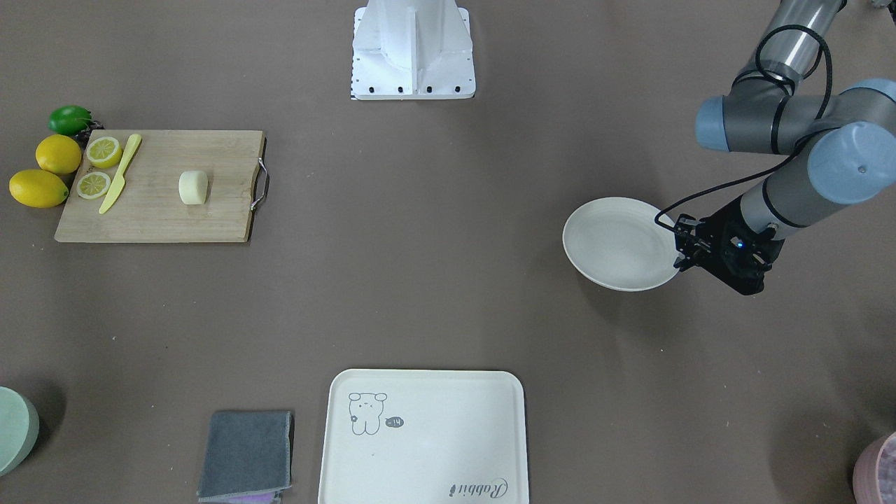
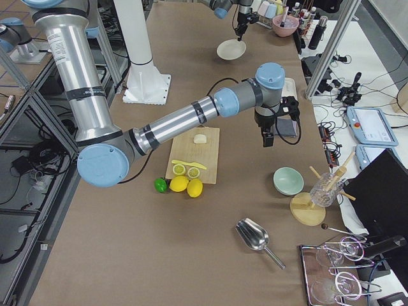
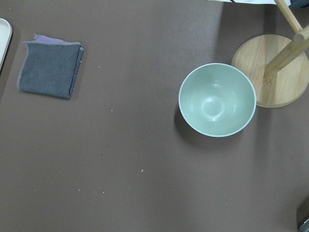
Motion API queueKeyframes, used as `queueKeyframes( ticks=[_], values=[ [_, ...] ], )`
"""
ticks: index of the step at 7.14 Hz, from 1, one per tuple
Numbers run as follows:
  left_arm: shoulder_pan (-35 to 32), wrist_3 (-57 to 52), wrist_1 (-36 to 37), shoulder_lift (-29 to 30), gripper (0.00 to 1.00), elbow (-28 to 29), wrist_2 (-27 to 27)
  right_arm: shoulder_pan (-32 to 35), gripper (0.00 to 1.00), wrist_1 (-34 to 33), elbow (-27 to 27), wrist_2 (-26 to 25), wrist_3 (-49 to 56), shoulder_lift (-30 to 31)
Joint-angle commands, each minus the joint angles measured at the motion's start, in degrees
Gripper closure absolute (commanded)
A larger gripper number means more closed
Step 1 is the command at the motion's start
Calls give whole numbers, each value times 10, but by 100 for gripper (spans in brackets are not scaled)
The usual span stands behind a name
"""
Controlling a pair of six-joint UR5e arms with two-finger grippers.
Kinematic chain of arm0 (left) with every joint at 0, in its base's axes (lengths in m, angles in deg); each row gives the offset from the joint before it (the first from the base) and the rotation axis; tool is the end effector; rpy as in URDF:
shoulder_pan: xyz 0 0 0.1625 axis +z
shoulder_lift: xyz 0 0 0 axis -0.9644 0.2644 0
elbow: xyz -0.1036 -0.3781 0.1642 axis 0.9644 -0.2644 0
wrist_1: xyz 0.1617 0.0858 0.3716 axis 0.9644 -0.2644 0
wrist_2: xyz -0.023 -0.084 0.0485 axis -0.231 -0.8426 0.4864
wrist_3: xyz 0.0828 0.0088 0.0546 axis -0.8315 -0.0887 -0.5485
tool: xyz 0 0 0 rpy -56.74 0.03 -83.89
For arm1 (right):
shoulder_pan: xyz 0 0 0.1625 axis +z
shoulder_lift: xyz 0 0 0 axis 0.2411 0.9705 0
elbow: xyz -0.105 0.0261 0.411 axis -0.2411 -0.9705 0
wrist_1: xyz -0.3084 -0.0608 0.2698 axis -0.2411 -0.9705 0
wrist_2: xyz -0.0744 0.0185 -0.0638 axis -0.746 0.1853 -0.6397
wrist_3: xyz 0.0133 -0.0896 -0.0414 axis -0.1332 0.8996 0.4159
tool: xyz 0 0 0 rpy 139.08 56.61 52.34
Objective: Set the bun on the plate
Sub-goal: 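Drag the white plate with the left gripper toward the table center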
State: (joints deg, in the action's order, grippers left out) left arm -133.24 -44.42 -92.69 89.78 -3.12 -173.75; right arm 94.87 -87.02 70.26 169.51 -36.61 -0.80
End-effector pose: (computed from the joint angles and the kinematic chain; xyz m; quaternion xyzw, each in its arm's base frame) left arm 0.2849 -0.5872 0.4123 0.1290 0.4381 0.2761 0.8457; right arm -0.0316 -0.5826 0.4125 0.1033 -0.4195 -0.0333 0.9013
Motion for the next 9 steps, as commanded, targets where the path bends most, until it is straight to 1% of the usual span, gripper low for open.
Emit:
queueKeyframes(
  ticks=[1, 2, 3, 4, 5, 7, 9],
  values=[
    [31, 110, -4, 65, 100, 3, -4, -4, 0, 0, -4, 0, 1, -1],
    [46, 156, -3, 90, 100, 0, -3, -5, 0, 0, -4, 0, 1, -2],
    [76, 208, -4, 113, 100, -1, -1, -5, 0, 0, -4, 0, 1, -2],
    [119, 264, -4, 139, 100, -1, 49, -5, 0, 0, -4, 0, 1, -2],
    [163, 299, -6, 151, 100, -1, 96, -6, 0, 0, -4, 0, 1, -2],
    [215, 333, -6, 155, 100, -1, 143, -11, 0, 0, -5, -1, 1, -2],
    [228, 354, -19, 156, 100, -6, 152, -15, 0, 0, -5, -1, 1, -2]
  ],
)
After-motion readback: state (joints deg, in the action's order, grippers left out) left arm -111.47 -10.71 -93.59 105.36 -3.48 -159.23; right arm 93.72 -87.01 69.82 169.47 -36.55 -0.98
